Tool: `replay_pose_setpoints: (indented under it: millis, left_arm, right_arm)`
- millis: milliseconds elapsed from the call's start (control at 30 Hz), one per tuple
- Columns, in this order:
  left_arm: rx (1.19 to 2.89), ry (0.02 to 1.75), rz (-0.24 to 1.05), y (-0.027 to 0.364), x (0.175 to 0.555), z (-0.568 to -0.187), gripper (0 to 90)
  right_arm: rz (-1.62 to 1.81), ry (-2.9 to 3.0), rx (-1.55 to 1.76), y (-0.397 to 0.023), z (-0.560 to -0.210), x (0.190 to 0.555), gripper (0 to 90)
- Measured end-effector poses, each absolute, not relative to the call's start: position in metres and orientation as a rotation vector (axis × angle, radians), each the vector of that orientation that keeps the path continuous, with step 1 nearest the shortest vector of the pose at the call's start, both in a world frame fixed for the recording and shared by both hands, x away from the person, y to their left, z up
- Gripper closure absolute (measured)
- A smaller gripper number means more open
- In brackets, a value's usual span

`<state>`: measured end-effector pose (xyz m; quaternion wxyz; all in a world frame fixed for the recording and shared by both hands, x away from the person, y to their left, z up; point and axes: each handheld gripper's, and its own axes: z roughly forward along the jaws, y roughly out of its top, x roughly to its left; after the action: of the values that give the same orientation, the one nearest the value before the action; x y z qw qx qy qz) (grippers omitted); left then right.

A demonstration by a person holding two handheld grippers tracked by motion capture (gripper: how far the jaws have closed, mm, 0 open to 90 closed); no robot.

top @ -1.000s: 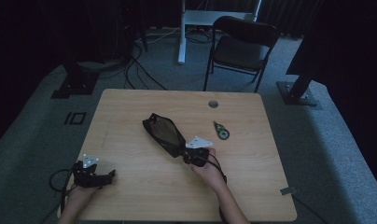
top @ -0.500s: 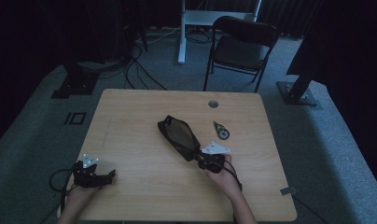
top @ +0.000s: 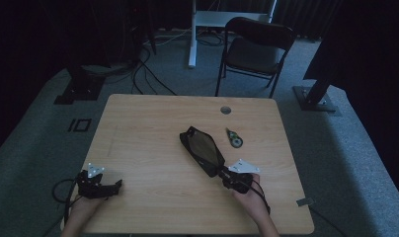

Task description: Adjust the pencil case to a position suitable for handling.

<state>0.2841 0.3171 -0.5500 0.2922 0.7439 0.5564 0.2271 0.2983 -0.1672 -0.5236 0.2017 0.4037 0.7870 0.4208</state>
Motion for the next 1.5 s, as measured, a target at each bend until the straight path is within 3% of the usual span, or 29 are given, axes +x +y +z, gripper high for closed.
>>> replay_pose_setpoints:
  millis: [1500]
  left_arm:
    - [1.983, 1.483, 0.605, 0.317, 0.284, -0.55, 0.2]
  right_arm:
    - [1.157, 2.097, 1.201, -0.213, -0.528, 0.206, 71.6]
